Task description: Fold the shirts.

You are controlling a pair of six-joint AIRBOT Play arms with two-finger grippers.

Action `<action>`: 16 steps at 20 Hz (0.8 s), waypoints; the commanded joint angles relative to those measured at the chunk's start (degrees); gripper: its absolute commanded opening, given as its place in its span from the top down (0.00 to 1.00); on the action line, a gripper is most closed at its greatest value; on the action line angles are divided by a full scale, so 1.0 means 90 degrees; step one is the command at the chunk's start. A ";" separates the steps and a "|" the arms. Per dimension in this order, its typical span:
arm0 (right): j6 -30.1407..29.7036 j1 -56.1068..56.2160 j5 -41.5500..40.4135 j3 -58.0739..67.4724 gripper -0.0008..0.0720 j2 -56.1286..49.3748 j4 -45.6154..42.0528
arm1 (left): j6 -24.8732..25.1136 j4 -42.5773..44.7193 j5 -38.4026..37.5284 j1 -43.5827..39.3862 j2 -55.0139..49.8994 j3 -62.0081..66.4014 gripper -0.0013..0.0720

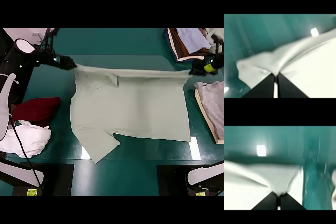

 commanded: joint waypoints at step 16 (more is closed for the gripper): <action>-0.0141 -0.0369 0.0376 -0.3084 0.38 0.2086 -0.0148 | -0.1294 0.0716 -0.2038 0.0855 0.1027 -0.1943 0.33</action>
